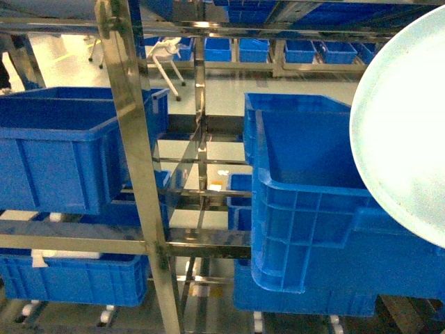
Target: Place blue tray on left shelf second layer neatly
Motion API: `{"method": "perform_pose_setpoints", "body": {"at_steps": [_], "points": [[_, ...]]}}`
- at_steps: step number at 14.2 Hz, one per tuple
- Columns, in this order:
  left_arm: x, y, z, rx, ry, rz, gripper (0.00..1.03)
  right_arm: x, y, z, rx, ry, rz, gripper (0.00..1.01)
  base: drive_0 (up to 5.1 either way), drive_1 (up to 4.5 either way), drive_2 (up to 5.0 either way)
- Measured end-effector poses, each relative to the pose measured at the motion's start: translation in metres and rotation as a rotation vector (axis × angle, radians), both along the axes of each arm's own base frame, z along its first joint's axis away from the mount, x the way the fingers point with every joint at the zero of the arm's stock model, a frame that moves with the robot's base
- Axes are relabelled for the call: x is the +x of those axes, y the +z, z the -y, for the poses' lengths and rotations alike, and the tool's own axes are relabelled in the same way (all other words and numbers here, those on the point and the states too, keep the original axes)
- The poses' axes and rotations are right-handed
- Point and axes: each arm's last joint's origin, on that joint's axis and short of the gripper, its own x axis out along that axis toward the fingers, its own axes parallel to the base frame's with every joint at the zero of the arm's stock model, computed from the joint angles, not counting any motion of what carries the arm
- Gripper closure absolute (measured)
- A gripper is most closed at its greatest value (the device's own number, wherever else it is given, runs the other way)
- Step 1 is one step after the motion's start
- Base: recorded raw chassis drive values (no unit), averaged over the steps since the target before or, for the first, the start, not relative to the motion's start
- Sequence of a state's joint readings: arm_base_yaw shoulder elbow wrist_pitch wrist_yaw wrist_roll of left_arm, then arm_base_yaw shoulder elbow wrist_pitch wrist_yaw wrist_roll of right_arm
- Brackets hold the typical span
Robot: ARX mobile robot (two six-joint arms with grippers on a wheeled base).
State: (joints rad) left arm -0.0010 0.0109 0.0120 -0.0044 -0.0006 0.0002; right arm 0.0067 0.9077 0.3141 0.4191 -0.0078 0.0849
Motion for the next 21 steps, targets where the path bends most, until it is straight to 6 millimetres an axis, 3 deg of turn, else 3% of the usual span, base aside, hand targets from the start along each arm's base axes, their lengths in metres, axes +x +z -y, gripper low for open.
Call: {"method": "perform_pose_setpoints", "body": {"at_steps": [21], "points": [[0.0,0.0,0.0,0.0,0.0,0.0,0.05,0.0,-0.0016,0.0006,0.017,0.014,-0.034,0.99,0.0,0.0,0.0]]}}
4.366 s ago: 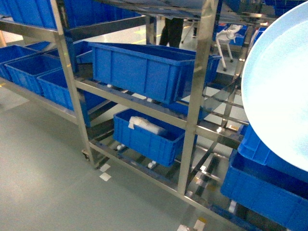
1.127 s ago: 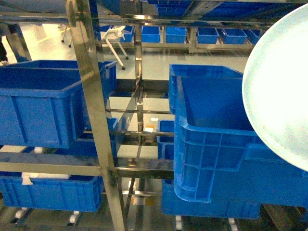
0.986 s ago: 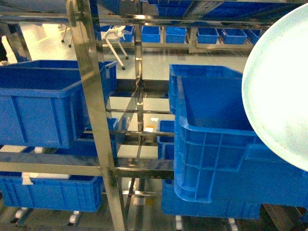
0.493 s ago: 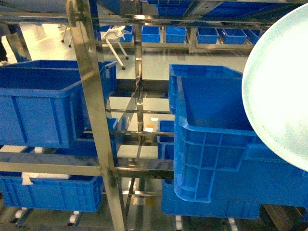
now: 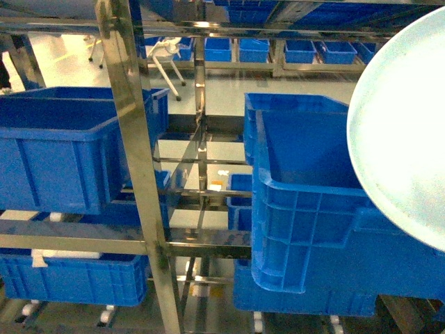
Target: Place blue tray on left shelf second layer neatly
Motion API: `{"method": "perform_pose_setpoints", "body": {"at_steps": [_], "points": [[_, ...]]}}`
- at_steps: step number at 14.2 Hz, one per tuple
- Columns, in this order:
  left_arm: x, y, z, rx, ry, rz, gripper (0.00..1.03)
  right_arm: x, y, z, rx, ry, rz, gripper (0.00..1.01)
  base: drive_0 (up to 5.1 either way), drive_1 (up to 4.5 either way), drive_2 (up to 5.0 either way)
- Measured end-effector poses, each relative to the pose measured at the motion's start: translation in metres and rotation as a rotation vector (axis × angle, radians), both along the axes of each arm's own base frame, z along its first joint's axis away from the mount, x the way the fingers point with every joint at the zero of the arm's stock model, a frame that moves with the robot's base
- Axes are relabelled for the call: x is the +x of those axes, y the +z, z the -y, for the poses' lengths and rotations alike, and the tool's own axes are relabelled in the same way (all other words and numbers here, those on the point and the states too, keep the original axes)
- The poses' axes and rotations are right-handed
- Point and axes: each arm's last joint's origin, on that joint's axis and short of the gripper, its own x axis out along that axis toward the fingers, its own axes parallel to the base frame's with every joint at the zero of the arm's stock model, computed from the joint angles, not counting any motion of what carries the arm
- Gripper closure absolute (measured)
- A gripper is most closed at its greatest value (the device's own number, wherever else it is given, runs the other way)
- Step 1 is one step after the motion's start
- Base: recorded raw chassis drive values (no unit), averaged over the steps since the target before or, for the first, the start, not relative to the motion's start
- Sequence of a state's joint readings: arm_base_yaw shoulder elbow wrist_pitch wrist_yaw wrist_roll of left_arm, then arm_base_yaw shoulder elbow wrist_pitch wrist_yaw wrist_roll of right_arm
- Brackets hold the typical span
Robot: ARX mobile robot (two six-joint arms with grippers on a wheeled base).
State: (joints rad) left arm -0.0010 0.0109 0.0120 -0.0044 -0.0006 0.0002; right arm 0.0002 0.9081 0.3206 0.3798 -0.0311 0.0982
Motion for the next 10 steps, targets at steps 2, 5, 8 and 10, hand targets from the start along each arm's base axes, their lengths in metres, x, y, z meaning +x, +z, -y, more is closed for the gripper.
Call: {"method": "perform_pose_setpoints", "body": {"at_steps": [2,5,8,10], "points": [[0.0,0.0,0.0,0.0,0.0,0.0,0.05,0.008,-0.011,0.008,0.143,0.049,-0.178,0.99,0.0,0.0,0.0],[0.0,0.0,0.0,0.0,0.0,0.0,0.05,0.045,-0.008,0.026,0.402,0.087,-0.324,0.99,0.0,0.0,0.0],[0.0,0.0,0.0,0.0,0.0,0.0,0.05,0.095,-0.003,0.028,0.52,0.097,-0.427,0.99,0.0,0.0,0.0],[0.0,0.0,0.0,0.0,0.0,0.0,0.05,0.124,-0.009,0.019,0.535,0.097,-0.492,0.99,0.0,0.0,0.0]]}}
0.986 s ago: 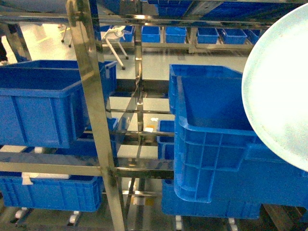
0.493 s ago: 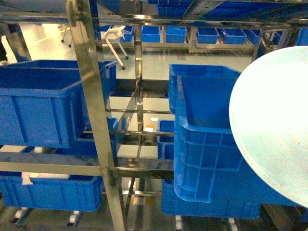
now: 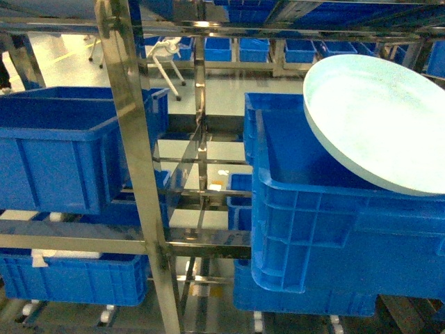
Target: Place blue tray on left shelf second layer neatly
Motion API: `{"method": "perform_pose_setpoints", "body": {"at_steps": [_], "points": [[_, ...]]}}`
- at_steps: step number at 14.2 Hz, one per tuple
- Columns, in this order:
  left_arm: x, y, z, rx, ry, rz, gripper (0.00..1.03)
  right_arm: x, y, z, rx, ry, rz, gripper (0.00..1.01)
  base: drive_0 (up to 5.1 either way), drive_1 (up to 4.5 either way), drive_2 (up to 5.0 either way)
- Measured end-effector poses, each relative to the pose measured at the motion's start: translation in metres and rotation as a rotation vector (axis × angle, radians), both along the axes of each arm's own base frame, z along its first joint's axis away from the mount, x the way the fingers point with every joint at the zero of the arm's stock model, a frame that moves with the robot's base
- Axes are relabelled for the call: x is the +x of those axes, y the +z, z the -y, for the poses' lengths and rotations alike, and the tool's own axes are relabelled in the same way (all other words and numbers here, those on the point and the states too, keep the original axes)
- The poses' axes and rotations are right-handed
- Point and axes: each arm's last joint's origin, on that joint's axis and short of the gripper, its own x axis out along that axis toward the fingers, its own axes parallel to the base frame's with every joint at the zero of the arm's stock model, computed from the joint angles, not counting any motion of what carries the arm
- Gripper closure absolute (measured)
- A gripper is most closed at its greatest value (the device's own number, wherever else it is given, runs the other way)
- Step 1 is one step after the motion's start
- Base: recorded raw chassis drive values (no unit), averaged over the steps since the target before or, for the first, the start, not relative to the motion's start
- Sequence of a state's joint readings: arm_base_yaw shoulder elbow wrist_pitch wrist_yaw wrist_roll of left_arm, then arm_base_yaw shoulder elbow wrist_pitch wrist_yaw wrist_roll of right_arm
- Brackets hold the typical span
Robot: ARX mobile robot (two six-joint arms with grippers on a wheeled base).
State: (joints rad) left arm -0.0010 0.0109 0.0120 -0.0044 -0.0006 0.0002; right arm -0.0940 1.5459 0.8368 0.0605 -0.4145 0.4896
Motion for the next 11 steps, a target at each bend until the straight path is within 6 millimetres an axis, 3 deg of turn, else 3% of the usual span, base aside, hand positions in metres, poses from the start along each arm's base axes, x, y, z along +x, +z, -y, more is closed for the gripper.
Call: {"method": "perform_pose_setpoints", "body": {"at_steps": [4,7,11], "points": [[0.0,0.0,0.0,0.0,0.0,0.0,0.05,0.05,-0.011,-0.02,-0.04,-0.012,-0.039,0.99,0.0,0.0,0.0],[0.0,0.0,0.0,0.0,0.0,0.0,0.05,0.074,-0.021,-0.024,-0.003,-0.071,-0.08,0.99,0.0,0.0,0.0],[0.0,0.0,0.0,0.0,0.0,0.0,0.05,0.114,-0.063,-0.025,-0.04,-0.212,-0.154,0.99,0.0,0.0,0.0]]}}
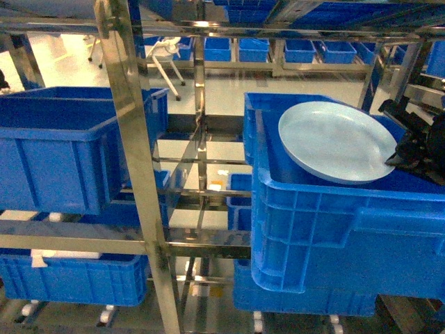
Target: Place blue tray on left shelf second layer neatly
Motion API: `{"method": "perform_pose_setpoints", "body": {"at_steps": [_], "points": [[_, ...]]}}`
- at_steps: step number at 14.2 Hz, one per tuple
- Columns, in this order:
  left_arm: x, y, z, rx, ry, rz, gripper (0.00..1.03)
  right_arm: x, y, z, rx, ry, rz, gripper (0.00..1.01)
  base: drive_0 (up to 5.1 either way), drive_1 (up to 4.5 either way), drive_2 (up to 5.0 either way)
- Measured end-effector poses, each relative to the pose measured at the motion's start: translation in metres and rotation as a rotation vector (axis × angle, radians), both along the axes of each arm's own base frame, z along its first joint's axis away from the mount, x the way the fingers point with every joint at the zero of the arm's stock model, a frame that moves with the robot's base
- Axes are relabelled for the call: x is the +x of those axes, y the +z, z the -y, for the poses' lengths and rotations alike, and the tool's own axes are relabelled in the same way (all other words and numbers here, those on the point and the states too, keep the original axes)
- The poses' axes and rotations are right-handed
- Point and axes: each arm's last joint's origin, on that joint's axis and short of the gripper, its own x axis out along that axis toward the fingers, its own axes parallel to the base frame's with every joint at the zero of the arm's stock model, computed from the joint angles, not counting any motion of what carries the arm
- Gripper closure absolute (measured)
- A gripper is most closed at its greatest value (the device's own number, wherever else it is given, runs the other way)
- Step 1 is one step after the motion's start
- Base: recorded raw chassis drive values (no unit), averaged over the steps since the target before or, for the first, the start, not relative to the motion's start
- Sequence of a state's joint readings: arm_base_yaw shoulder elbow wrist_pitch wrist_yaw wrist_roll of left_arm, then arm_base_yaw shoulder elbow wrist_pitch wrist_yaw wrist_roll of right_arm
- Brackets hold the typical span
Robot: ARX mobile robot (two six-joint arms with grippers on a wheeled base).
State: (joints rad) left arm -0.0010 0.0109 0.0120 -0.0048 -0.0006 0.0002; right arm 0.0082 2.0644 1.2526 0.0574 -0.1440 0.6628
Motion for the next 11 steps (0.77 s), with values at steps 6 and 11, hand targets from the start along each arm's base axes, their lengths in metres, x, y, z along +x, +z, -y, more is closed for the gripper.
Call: {"method": "perform_pose_setpoints", "body": {"at_steps": [6,11], "points": [[0.0,0.0,0.0,0.0,0.0,0.001,0.05,0.031,-0.016,-0.033,0.084,-0.059,0.002,0.34,0.0,0.0,0.0],[0.0,0.0,0.0,0.0,0.0,0.001,0.05,0.003,0.022,-0.047,0.093,-0.02,0.087,0.07,0.0,0.0,0.0]]}}
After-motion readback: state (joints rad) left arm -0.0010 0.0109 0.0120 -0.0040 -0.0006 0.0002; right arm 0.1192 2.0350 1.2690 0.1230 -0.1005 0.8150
